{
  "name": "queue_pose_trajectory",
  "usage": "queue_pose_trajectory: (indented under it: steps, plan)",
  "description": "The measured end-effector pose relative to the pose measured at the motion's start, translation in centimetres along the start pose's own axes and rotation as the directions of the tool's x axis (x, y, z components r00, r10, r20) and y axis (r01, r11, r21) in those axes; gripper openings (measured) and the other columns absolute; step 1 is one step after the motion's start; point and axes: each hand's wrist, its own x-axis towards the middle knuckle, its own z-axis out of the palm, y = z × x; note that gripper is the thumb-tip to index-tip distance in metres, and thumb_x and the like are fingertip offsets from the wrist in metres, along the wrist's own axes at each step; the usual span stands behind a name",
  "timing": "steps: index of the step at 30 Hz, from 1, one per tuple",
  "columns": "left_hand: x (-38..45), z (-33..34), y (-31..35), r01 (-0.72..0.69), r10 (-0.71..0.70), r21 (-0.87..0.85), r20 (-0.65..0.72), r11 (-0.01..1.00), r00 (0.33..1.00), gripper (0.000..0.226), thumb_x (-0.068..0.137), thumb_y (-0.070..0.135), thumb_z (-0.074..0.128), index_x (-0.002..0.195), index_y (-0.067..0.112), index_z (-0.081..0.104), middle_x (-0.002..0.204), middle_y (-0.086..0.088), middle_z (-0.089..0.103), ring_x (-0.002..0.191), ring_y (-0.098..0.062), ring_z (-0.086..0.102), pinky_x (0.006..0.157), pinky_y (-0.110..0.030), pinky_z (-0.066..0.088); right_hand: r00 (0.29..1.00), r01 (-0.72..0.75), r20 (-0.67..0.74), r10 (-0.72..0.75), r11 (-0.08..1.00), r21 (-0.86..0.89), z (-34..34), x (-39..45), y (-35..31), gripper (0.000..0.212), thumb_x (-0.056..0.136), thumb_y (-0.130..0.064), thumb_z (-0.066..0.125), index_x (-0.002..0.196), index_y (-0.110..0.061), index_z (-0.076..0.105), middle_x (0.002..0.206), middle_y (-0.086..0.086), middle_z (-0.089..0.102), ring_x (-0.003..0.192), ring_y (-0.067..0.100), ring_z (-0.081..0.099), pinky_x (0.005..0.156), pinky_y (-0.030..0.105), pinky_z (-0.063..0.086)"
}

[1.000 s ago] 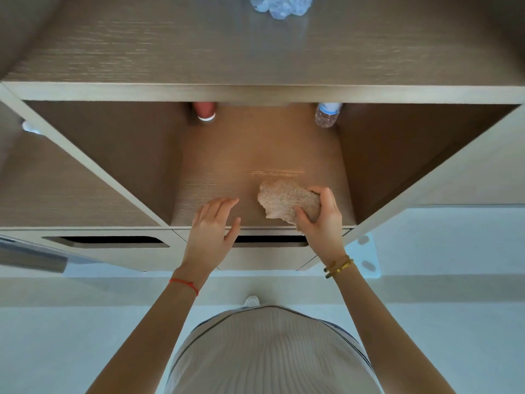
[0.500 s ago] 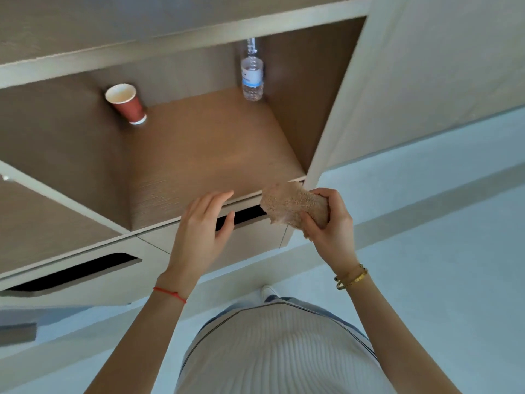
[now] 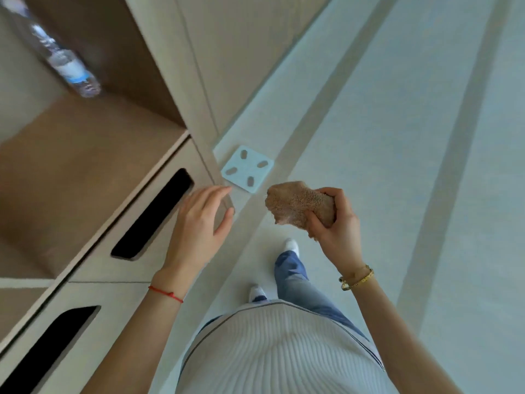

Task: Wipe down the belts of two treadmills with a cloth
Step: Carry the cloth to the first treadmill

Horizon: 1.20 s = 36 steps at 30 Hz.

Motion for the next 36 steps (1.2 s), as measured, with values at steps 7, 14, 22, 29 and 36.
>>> queue_pose_trajectory:
  steps: [7,14,22,29,36]
  plan:
    - [2.8,5.7,7.7,-0.237,0.249,-0.087,0.164,0.968,0.955,0.037,0.096,0.024,0.053,0.131,0.011,0.060,0.128,-0.003,0.062,0.123,-0.022,0.055,0.105,-0.040,0.043,0.933,-0.180,-0.314,0.175,0.984,0.014,-9.3,-6.1,3.8,0.038,0.080,-0.004,0.069,0.107,-0.025,0.052,0.096,-0.004,0.060,0.072,0.016,0.063,0.058,0.034,0.055]
    - [6.5,15.1,20.1,-0.387,0.424,-0.180,0.268,0.904,0.865,0.037,0.096,0.026,0.052,0.128,0.011,0.061,0.124,-0.003,0.064,0.116,-0.022,0.058,0.099,-0.036,0.046,0.800,-0.280,-0.548,0.245,0.960,0.019,-21.5,-10.3,9.9,0.035,0.077,-0.014,0.067,0.108,-0.025,0.053,0.097,-0.008,0.059,0.086,0.016,0.059,0.070,0.044,0.053]
    - [8.9,25.8,38.2,-0.462,0.543,-0.290,0.370,0.838,0.754,0.037,0.094,0.033,0.049,0.126,0.019,0.063,0.118,0.003,0.067,0.109,-0.018,0.060,0.087,-0.032,0.049,0.620,-0.398,-0.726,0.296,0.917,0.034,-37.1,-15.1,17.1,0.037,0.077,-0.016,0.066,0.109,-0.028,0.052,0.098,-0.007,0.059,0.085,0.024,0.061,0.074,0.047,0.052]
    - [12.4,33.0,49.8,-0.516,0.629,-0.362,0.408,0.777,0.662,0.037,0.093,0.032,0.049,0.124,0.018,0.064,0.118,0.001,0.068,0.110,-0.018,0.060,0.088,-0.032,0.048,0.453,-0.480,-0.832,0.319,0.874,0.074,-46.2,-15.6,21.8,0.038,0.077,-0.001,0.069,0.108,-0.019,0.055,0.096,-0.007,0.059,0.086,0.018,0.058,0.074,0.025,0.045]
    - [17.7,41.9,59.1,-0.548,0.682,-0.406,0.447,0.732,0.579,0.037,0.094,0.034,0.048,0.123,0.018,0.065,0.114,0.002,0.068,0.109,-0.018,0.060,0.086,-0.033,0.049,0.349,-0.522,-0.876,0.333,0.845,0.113,-54.5,-12.0,28.0,0.037,0.078,-0.002,0.069,0.108,-0.018,0.056,0.095,-0.013,0.058,0.087,0.013,0.057,0.072,0.022,0.044]
